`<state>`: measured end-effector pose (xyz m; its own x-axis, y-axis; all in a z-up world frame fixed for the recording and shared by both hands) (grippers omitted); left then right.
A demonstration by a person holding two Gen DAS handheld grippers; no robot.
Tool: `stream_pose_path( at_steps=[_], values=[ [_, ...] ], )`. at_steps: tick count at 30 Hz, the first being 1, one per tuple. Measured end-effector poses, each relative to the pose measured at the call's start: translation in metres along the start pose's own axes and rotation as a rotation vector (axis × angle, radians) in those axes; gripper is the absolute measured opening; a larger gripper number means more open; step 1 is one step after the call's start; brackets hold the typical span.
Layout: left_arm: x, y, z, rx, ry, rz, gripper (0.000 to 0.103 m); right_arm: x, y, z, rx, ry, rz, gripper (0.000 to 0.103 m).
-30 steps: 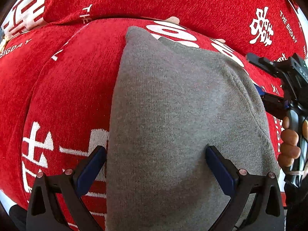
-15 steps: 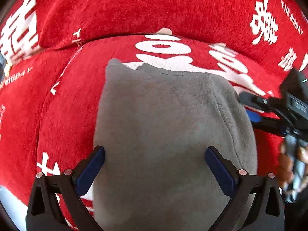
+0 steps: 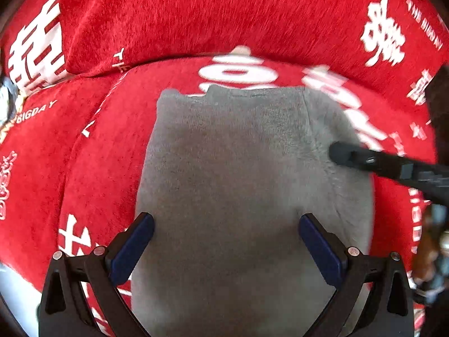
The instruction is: Fold small clothes
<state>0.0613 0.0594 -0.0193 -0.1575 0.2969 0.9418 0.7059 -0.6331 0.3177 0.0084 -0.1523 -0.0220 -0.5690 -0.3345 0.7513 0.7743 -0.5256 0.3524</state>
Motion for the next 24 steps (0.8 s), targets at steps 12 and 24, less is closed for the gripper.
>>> stream_pose_path(
  at_steps=[12, 24],
  values=[
    [0.008, -0.016, 0.014, -0.046, 0.060, -0.008, 0.103, 0.025, -0.024, -0.018, -0.094, -0.073, -0.052, 0.044],
    [0.019, -0.051, 0.061, 0.092, -0.013, -0.008, 0.103, 0.035, -0.142, 0.091, 0.178, -0.191, -0.053, 0.044]
  ],
)
Point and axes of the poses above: each gripper's, at about its wrist camera, not at the fingertips, and x roughly against the way its jaws point, z to its left, y to its top, the point moved 9 cm from there along -x, roughly the way its jaws point, and after that the axes turned 3 degrees about z, right-handed, at the moved point
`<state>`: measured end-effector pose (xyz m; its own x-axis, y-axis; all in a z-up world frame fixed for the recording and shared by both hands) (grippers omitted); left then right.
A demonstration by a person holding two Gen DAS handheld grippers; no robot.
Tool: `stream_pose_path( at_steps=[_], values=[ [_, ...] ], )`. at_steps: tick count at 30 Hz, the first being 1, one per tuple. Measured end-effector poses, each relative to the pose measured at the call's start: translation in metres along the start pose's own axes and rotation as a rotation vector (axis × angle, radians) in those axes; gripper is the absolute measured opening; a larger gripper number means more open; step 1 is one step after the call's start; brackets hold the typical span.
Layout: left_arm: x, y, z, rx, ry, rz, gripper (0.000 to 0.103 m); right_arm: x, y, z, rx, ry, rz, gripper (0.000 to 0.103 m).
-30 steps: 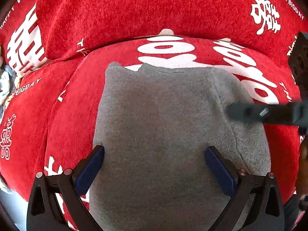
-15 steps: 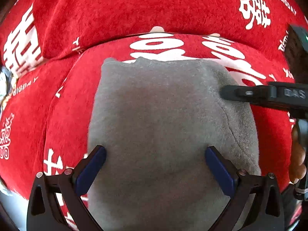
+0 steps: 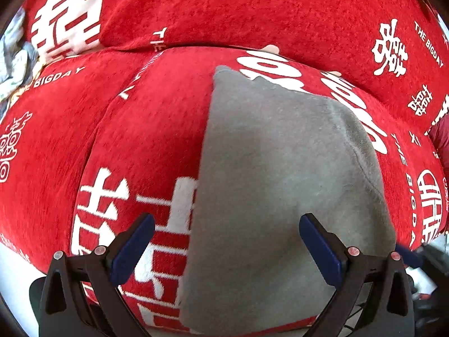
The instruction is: Fold small clothes
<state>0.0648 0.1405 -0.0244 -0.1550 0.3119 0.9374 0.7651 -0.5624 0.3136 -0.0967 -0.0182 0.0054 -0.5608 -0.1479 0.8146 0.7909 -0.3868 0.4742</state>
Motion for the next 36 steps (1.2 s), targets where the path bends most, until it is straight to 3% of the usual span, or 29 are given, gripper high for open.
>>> stream_pose_path(
  at_steps=[2, 4, 7, 10, 14, 16, 19, 20, 22, 23, 24, 27, 30, 34, 36],
  values=[
    [-0.001, -0.003, 0.007, -0.006, 0.005, -0.001, 0.103, -0.013, -0.004, 0.007, -0.005, 0.014, 0.010, 0.040],
    [-0.008, -0.010, 0.014, 0.004, -0.018, 0.020, 0.103, -0.027, -0.009, 0.006, -0.001, 0.012, 0.018, 0.009],
    [-0.003, -0.015, 0.024, 0.053, -0.074, 0.029, 0.103, -0.031, -0.021, -0.002, -0.046, 0.036, 0.064, 0.006],
    [-0.001, -0.019, 0.030, 0.029, -0.068, 0.014, 0.103, -0.019, -0.028, -0.019, -0.077, -0.008, 0.056, 0.006],
    [0.003, -0.022, 0.031, 0.019, -0.063, 0.014, 0.103, -0.023, -0.034, -0.028, -0.112, -0.002, 0.085, 0.006],
    [0.010, -0.022, 0.030, -0.014, -0.042, -0.016, 0.103, -0.013, -0.027, -0.024, -0.111, -0.028, 0.080, 0.009],
    [0.008, -0.026, 0.029, -0.049, -0.022, -0.015, 0.103, 0.012, -0.004, -0.014, -0.017, -0.160, -0.003, 0.018],
    [0.004, -0.028, 0.030, -0.047, -0.020, -0.002, 0.103, 0.020, 0.004, -0.009, 0.025, -0.189, -0.029, 0.026],
    [-0.003, -0.032, 0.031, -0.027, -0.039, 0.017, 0.103, 0.028, 0.025, 0.007, 0.108, -0.198, -0.077, 0.052],
    [-0.005, -0.033, 0.032, -0.013, -0.049, 0.016, 0.103, 0.025, 0.032, 0.013, 0.131, -0.187, -0.085, 0.074],
    [-0.005, -0.034, 0.033, -0.001, -0.060, 0.018, 0.103, 0.020, 0.037, 0.021, 0.159, -0.169, -0.092, 0.077],
    [-0.004, -0.036, 0.038, 0.002, -0.066, 0.018, 0.103, -0.013, 0.041, 0.028, 0.177, -0.071, -0.025, 0.077],
    [-0.004, -0.041, 0.041, -0.003, -0.063, 0.022, 0.103, -0.049, 0.027, -0.001, 0.082, -0.008, 0.067, 0.072],
    [-0.011, -0.046, 0.042, 0.007, -0.064, 0.023, 0.103, -0.037, 0.035, -0.005, 0.007, 0.038, 0.063, 0.066],
    [-0.014, -0.047, 0.042, 0.027, -0.080, 0.028, 0.103, -0.029, 0.050, 0.000, 0.033, -0.001, 0.038, 0.068]
  ],
)
Point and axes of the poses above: each gripper's, at about its wrist camera, not at the fingertips, and x roughly against the way its jaws point, z to its left, y to its top, the point moved 9 cm from there along -x, roughly the way its jaws point, and after that the axes turned 3 degrees about z, right-handed, at the moved point
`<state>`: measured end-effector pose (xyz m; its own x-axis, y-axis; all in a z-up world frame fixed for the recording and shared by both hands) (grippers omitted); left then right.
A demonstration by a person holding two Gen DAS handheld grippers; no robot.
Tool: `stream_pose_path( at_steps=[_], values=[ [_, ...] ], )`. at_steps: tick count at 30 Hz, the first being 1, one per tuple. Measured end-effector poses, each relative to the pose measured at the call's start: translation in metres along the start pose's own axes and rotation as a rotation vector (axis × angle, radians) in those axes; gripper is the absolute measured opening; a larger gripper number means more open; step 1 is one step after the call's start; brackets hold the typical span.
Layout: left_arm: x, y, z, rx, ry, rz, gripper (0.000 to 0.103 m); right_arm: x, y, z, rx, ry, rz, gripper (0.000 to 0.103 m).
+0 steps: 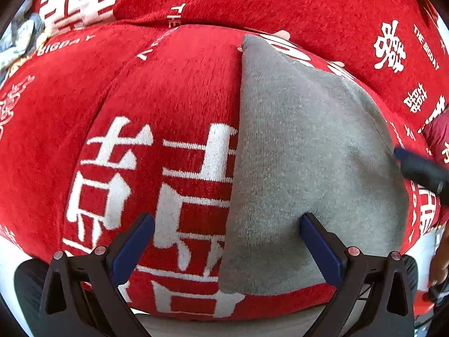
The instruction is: Fold small clothes
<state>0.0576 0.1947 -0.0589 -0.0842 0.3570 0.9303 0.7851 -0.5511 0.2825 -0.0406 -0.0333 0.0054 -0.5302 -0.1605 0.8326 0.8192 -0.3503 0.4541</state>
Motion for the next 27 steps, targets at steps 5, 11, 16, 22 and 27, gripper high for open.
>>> stream_pose_path(
  at_steps=[5, 11, 16, 22, 27],
  values=[
    [0.002, -0.001, 0.000, -0.001, 0.001, 0.001, 0.103, -0.041, 0.036, 0.018, 0.171, -0.168, 0.140, 0.069],
    [0.000, -0.001, 0.002, 0.001, 0.015, 0.001, 0.103, -0.099, 0.064, 0.000, 0.124, -0.226, 0.257, 0.079],
    [0.001, -0.002, 0.004, 0.015, -0.012, 0.021, 0.103, -0.093, 0.091, -0.004, 0.008, -0.173, 0.229, 0.079],
    [0.006, 0.017, -0.006, -0.011, -0.004, -0.005, 0.103, -0.123, 0.103, 0.016, 0.129, -0.215, 0.267, 0.079],
    [-0.001, 0.019, -0.008, -0.023, -0.006, 0.005, 0.103, -0.152, 0.114, 0.000, 0.096, -0.236, 0.270, 0.081]
  ],
)
Point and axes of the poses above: each gripper's, at about its wrist camera, not at the fingertips, and x roughly against the way its jaws point, z to its left, y to its top, the point moved 9 cm from there along -x, roughly the way its jaws point, and after that the axes turned 3 degrees about z, right-handed, at the moved point
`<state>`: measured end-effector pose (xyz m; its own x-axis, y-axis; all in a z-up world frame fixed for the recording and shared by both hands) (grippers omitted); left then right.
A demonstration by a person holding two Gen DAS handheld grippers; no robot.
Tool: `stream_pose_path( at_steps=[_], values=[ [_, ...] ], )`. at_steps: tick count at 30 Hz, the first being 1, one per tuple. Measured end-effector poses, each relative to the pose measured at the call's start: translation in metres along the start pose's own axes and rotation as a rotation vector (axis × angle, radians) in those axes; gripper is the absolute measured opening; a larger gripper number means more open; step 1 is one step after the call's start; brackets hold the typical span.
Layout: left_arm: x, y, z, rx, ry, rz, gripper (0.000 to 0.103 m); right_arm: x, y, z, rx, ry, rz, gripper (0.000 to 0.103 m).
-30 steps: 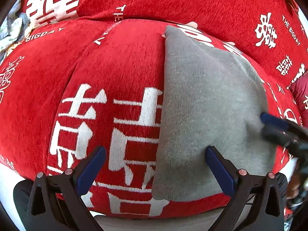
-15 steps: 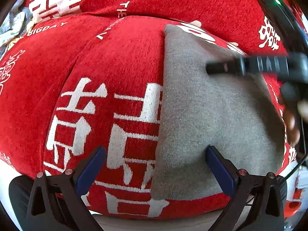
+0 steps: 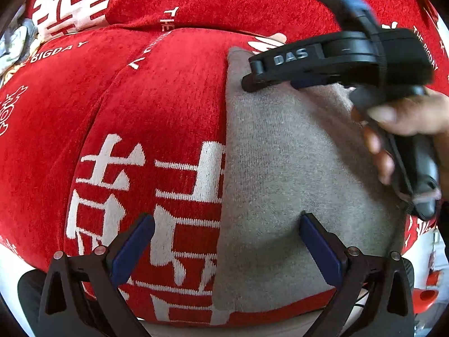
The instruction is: Fold small clothes
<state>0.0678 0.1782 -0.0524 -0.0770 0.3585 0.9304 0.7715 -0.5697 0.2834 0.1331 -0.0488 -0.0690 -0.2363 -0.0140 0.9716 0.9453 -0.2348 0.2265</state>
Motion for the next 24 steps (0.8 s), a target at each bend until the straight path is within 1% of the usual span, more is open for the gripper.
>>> stream_pose_path(
  at_steps=[1, 2, 3, 5, 7, 8, 10, 11, 12, 14, 16, 19, 20, 21, 22, 24],
  values=[
    [-0.001, 0.000, 0.000, 0.001, -0.001, 0.000, 0.103, -0.003, 0.002, -0.003, 0.005, -0.020, -0.003, 0.083],
    [-0.001, 0.000, 0.001, 0.003, -0.003, 0.002, 0.103, -0.009, 0.005, -0.006, 0.003, -0.036, -0.006, 0.090],
    [-0.001, 0.000, 0.001, 0.004, -0.004, 0.004, 0.103, -0.014, 0.006, -0.008, -0.005, -0.030, -0.006, 0.095],
    [-0.001, 0.000, 0.001, 0.003, -0.003, 0.006, 0.103, -0.016, 0.009, -0.008, -0.016, -0.025, -0.001, 0.096],
    [-0.001, 0.000, 0.000, -0.001, 0.002, 0.006, 0.103, -0.005, 0.009, -0.004, -0.023, -0.012, -0.013, 0.096],
    [-0.001, 0.000, 0.000, -0.001, 0.006, 0.005, 0.103, 0.003, 0.007, -0.004, -0.029, 0.004, -0.028, 0.096],
    [-0.002, 0.001, 0.000, -0.002, 0.010, 0.007, 0.103, 0.019, -0.002, 0.000, -0.047, 0.063, -0.059, 0.096],
    [-0.001, 0.001, 0.001, -0.001, 0.012, 0.010, 0.103, 0.025, -0.014, 0.004, -0.046, 0.111, -0.061, 0.096],
    [0.000, 0.000, 0.001, -0.002, 0.014, 0.011, 0.103, 0.027, -0.024, 0.008, -0.034, 0.138, -0.050, 0.096],
    [0.000, -0.003, 0.001, -0.011, 0.018, 0.019, 0.103, 0.030, -0.052, 0.006, 0.011, 0.141, -0.044, 0.096],
    [0.001, -0.006, 0.001, -0.020, 0.029, 0.025, 0.103, 0.039, -0.073, -0.006, 0.020, 0.165, -0.087, 0.096],
    [0.009, -0.009, 0.002, -0.041, 0.043, 0.025, 0.103, 0.057, -0.090, -0.020, 0.006, 0.203, -0.127, 0.096],
    [0.015, -0.007, 0.004, -0.043, 0.045, 0.010, 0.103, 0.069, -0.098, -0.024, 0.000, 0.200, -0.148, 0.096],
    [0.021, -0.003, 0.006, -0.037, 0.039, -0.011, 0.103, 0.082, -0.105, -0.026, -0.003, 0.185, -0.171, 0.096],
    [0.030, 0.003, 0.010, -0.019, 0.025, -0.038, 0.103, 0.091, -0.111, -0.025, 0.004, 0.188, -0.189, 0.096],
    [0.039, 0.014, 0.017, 0.024, 0.013, -0.066, 0.103, 0.113, -0.127, -0.016, 0.036, 0.226, -0.254, 0.096]
  ],
)
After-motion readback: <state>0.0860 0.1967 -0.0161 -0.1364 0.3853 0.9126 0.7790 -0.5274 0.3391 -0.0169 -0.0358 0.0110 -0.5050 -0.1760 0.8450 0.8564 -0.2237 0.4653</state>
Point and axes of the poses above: each gripper's, at about its wrist camera, not at the fingertips, and x roughly against the way its jaws point, z to its left, y to its top, the point moved 9 cm from there along -x, roughly the way its jaws point, and after that the axes turned 3 degrees about z, right-handed, at the moved point
